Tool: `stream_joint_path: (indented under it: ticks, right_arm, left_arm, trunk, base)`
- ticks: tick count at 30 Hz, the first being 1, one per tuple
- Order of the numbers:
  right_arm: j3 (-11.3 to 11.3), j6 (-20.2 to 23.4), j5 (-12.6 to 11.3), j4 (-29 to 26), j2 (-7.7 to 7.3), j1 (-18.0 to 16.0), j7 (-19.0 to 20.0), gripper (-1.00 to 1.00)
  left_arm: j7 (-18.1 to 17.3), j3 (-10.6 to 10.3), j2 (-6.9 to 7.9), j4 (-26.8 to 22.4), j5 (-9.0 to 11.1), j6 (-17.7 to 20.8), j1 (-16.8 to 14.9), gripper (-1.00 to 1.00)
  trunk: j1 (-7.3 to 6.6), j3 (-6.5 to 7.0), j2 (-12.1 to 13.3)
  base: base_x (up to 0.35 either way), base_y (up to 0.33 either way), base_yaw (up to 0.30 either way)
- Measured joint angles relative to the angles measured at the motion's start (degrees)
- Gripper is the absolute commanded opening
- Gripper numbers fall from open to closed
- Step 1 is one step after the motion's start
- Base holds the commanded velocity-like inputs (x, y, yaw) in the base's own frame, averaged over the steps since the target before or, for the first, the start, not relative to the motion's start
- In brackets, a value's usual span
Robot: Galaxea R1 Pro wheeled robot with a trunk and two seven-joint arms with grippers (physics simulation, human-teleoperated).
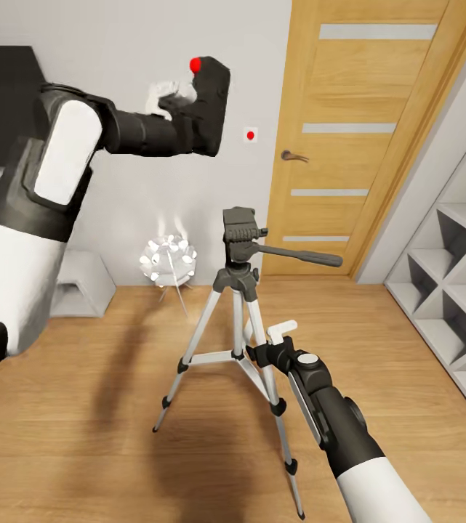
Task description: Attach the digital camera to the camera tripod in the bedroom.
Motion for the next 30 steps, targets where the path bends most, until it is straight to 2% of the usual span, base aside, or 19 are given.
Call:
stream_joint_path:
  ticks: [1,2,3,5,6,7,8,12,17,19,20,21,23,24,27,29,30]
  right_arm:
    - [0.0,0.08,-0.01,0.0,0.0,0.0,-0.02,-1.0]
    - [-0.01,0.11,0.06,0.0,0.0,0.01,-0.03,-1.0]
    - [-0.01,0.11,0.03,0.0,0.0,0.01,-0.03,-1.0]
    - [-0.02,-0.01,0.09,0.02,0.0,0.02,-0.02,-1.0]
    - [-0.02,-0.06,0.03,0.01,0.0,0.01,-0.03,-1.0]
    - [-0.01,-0.14,0.18,0.02,0.0,0.02,-0.12,-1.0]
    - [-0.02,-0.16,0.21,0.01,-0.01,0.01,-0.06,-1.0]
    - [-0.02,-0.18,0.18,0.01,-0.01,0.01,-0.07,-1.0]
    - [-0.01,-0.18,0.15,0.01,-0.01,0.01,-0.08,-1.0]
    - [-0.01,-0.19,0.12,0.01,0.0,0.01,-0.1,-1.0]
    - [-0.01,-0.2,0.1,0.06,0.0,0.0,-0.1,-1.0]
    - [-0.02,-0.2,0.11,0.07,0.0,0.0,-0.08,-1.0]
    - [-0.03,-0.2,0.17,0.08,-0.01,0.0,-0.07,-1.0]
    - [-0.01,-0.21,0.06,0.08,0.0,0.0,-0.13,-1.0]
    - [0.0,-0.25,-0.05,0.1,-0.01,0.01,-0.21,-1.0]
    - [-0.02,-0.27,-0.02,0.1,-0.01,0.02,-0.21,-1.0]
    - [-0.05,-0.23,-0.14,0.04,-0.06,0.0,-0.26,-1.0]
  left_arm:
    - [-11.08,-2.63,2.37,-0.19,-4.32,-0.67,-0.05,-1.0]
    - [-16.28,-3.71,3.56,-0.24,-8.11,-1.35,-0.07,-1.0]
    - [-19.81,-4.42,4.37,-0.28,-11.45,-2.35,-0.08,-1.0]
    - [-23.69,-5.14,5.25,-1.33,-16.14,-6.18,-0.1,-1.0]
    - [-24.75,-5.35,5.55,-2.45,-18.42,-9.1,-0.11,-1.0]
    - [-25.56,-5.55,5.8,-4.21,-22.05,-13.43,-0.12,-1.0]
    - [-25.63,-5.63,5.85,-4.72,-23.73,-14.87,-0.11,-1.0]
    - [-26.04,-6.14,5.79,-5.6,-25.85,-16.66,0.01,-1.0]
    - [-27.04,-7.2,6.32,-8.32,-26.18,-15.35,0.54,-1.0]
    - [-26.96,-7.23,6.42,-8.73,-26.34,-11.95,0.7,-1.0]
    - [-26.88,-6.89,6.45,-8.77,-26.64,-7.11,0.76,-1.0]
    - [-26.92,-6.8,6.55,-8.74,-26.53,-4.26,0.77,-1.0]
    - [-27.57,-6.71,6.72,-8.63,-26.15,-2.0,0.73,-1.0]
    - [-30.67,-6.73,7.33,-6.94,-26.1,-0.62,0.5,-1.0]
    - [-37.94,-6.78,7.74,-0.71,-26.47,0.16,-1.81,-1.0]
    - [-40.45,-6.95,7.78,1.68,-26.41,0.33,-3.59,-1.0]
    - [-45.24,-8.87,7.83,6.66,-27.09,0.26,-8.17,-1.0]
  trunk:
    - [0.0,0.0,-0.01]
    - [-0.01,0.0,-0.01]
    - [0.0,0.0,-0.01]
    - [-0.01,0.0,-0.01]
    - [-0.01,0.0,-0.02]
    - [-0.01,0.01,-0.02]
    - [-0.01,0.0,-0.01]
    - [0.0,0.0,-0.01]
    - [0.0,0.0,0.0]
    - [0.0,0.0,0.0]
    - [0.0,0.0,-0.01]
    - [0.0,0.0,-0.01]
    - [-0.01,0.0,-0.01]
    - [0.0,0.0,0.0]
    - [0.0,0.0,0.0]
    - [0.0,0.0,-0.01]
    - [0.01,0.02,0.01]
  base:
    - [0.0,0.0,0.0]
    - [0.0,0.0,0.0]
    - [0.0,0.0,0.0]
    - [0.0,0.0,0.0]
    - [0.0,0.0,0.0]
    - [0.0,0.0,0.0]
    - [0.0,0.0,0.0]
    - [0.0,0.0,0.0]
    - [0.0,0.0,0.0]
    - [0.0,0.0,0.0]
    - [0.0,0.0,0.0]
    - [0.0,0.0,0.0]
    - [0.0,0.0,0.0]
    - [0.0,0.0,0.0]
    - [0.0,0.0,0.0]
    - [0.0,0.0,0.0]
    - [0.0,0.0,0.0]
